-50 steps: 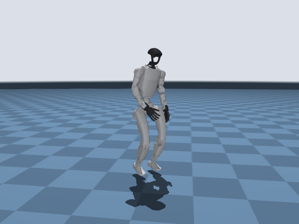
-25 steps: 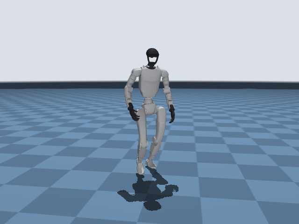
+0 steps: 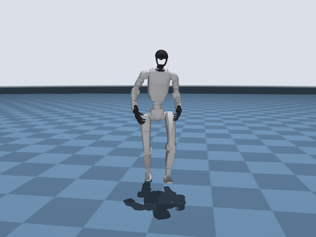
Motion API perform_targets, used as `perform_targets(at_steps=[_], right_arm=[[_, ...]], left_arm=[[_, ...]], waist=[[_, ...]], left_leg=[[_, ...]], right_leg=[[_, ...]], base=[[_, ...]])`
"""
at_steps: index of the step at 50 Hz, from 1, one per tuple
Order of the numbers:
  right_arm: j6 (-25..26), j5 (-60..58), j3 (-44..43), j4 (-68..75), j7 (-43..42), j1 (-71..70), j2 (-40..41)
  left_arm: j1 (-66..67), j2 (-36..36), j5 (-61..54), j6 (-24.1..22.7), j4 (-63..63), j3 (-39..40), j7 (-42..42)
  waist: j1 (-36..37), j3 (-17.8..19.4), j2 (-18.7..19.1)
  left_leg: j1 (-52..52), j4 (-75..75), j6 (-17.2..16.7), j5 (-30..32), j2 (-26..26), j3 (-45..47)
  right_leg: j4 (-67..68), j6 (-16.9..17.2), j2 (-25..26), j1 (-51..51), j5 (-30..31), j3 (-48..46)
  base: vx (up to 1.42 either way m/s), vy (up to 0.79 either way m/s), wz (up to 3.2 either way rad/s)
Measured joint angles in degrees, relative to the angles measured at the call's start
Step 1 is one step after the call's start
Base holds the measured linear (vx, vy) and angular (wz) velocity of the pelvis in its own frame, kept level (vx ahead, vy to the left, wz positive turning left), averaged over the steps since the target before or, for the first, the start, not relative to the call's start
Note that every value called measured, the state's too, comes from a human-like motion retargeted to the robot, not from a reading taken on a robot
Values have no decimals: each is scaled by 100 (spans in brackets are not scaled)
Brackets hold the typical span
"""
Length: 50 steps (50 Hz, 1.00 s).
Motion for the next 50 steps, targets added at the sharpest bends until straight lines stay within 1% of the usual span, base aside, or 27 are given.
perform_targets(at_steps=[2,3,5,7,8,10,12,15,16,17,18,21,23,26,30,32,34,37,40,43,46,48,50], right_arm=[[-143,-34,-21,61,-271,-444,190],[-218,25,-41,-56,-392,-625,271],[-303,227,-10,-575,-560,-862,373],[-328,437,95,-1245,-567,-842,405],[-330,524,165,-1529,-544,-785,407],[-314,635,313,-1970,-475,-664,398],[-305,610,455,-2201,-429,-589,367],[-307,432,610,-2322,-367,-588,279],[-292,380,649,-2313,-359,-630,242],[-280,325,684,-2292,-361,-681,207],[-272,263,712,-2247,-383,-752,177],[-262,-69,776,-2030,-493,-933,119],[-245,-300,823,-1800,-517,-1150,117],[-231,-544,917,-1559,-460,-1473,130],[-290,-838,962,-1653,-335,-1796,80],[-334,-992,885,-1966,-298,-1913,-1],[-365,-1123,776,-2389,-302,-1945,-92],[-430,-1228,597,-3017,-313,-1904,-234],[-492,-1192,461,-3535,-282,-1819,-407],[-522,-1126,386,-3873,-199,-1703,-600],[-527,-1116,430,-4006,-63,-1503,-785],[-497,-1138,471,-4012,73,-1372,-936],[-445,-1191,529,-3947,239,-1217,-1079]], left_arm=[[-75,-112,99,-97,-110,178,184],[-106,-149,144,-138,-169,281,253],[-135,-140,196,-159,-353,431,344],[-26,-36,222,-149,-596,425,346],[50,16,245,-154,-698,380,325],[193,108,281,-161,-827,254,285],[282,204,320,-155,-820,108,226],[323,397,309,-71,-723,-131,148],[309,468,286,-49,-703,-197,120],[290,539,265,-31,-686,-259,93],[259,608,247,-22,-676,-311,70],[218,757,399,-34,-642,-449,52],[142,838,587,-18,-544,-497,34],[140,903,851,14,-349,-492,6],[341,924,1117,55,-158,-395,-76],[466,942,1255,59,-134,-284,-176],[625,948,1375,59,-158,-188,-274],[848,985,1491,57,-269,-96,-435],[956,1076,1532,53,-482,-85,-564],[894,1158,1525,20,-741,-107,-632],[754,1195,1578,-65,-984,-152,-580],[567,1216,1644,-135,-1144,-173,-522],[353,1227,1751,-211,-1309,-192,-469]], waist=[[62,218,175],[75,312,251],[72,393,334],[48,292,302],[33,204,271],[-6,23,210],[-50,-141,170],[-119,-317,118],[-159,-338,91],[-199,-350,56],[-238,-340,8],[-276,-181,-94],[-249,-1,-186],[-95,189,-302],[188,184,-397],[347,110,-406],[490,25,-408],[622,-87,-414],[642,-169,-404],[572,-216,-344],[412,-161,-307],[293,-107,-254],[188,-36,-182]], left_leg=[[-155,1197,119,-314,201,-151],[-145,1663,154,-373,296,-182],[59,2152,155,-302,396,-205],[416,2067,53,33,339,-198],[605,1926,-18,238,284,-193],[1015,1493,-195,639,143,-231],[1456,932,-374,960,13,-306],[2169,8,-491,1124,-158,-442],[2413,-352,-479,1084,-226,-489],[2655,-729,-455,1001,-303,-537],[2895,-1139,-406,830,-400,-586],[3224,-1677,-111,-184,-611,-664],[3283,-1840,85,-542,-746,-673],[3052,-1649,259,-683,-907,-674],[2438,-1204,357,-619,-1036,-643],[2076,-1038,401,-546,-1022,-606],[1741,-906,435,-454,-972,-544],[1369,-930,419,-225,-891,-462],[1112,-1193,313,48,-798,-395],[871,-1462,163,225,-649,-377],[586,-1337,81,39,-554,-397],[401,-952,62,-124,-404,-357],[261,-173,73,-309,-205,-288]], right_leg=[[250,-269,130,165,-691,-51],[363,-325,189,206,-821,-54],[351,-280,260,224,-611,-40],[167,-39,210,95,133,-49],[98,121,164,-38,628,-63],[-10,374,63,-385,1429,-119],[-142,564,-19,-784,2045,-201],[-372,717,-140,-1318,2551,-306],[-400,714,-205,-1475,2547,-334],[-401,700,-284,-1638,2478,-359],[-345,664,-390,-1815,2277,-379],[259,486,-727,-2293,1356,-487],[886,384,-1003,-2511,931,-541],[1913,206,-1368,-2522,492,-577],[2694,38,-1602,-2060,168,-513],[2686,43,-1554,-1744,151,-455],[2428,130,-1406,-1418,158,-366],[1713,296,-1106,-1002,149,-212],[920,365,-798,-788,53,-50],[282,197,-576,-790,-230,-21],[109,15,-512,-916,-487,-60],[61,-93,-432,-1023,-572,-81],[89,-166,-305,-1130,-598,-35]], base=[[-7,2,-64],[-9,3,-56],[-11,4,-44],[-13,6,-29],[-16,6,-25],[-18,7,-26],[-22,7,-37],[-26,7,-44],[-29,7,-39],[-31,7,-35],[-33,7,-36],[-37,7,-38],[-39,6,-34],[-42,4,-39],[-43,3,-33],[-44,3,-38],[-45,2,-41],[-45,0,-41],[-45,-2,-42],[-44,-5,-45],[-43,-6,-40],[-39,-5,-43],[-35,-2,-53]])
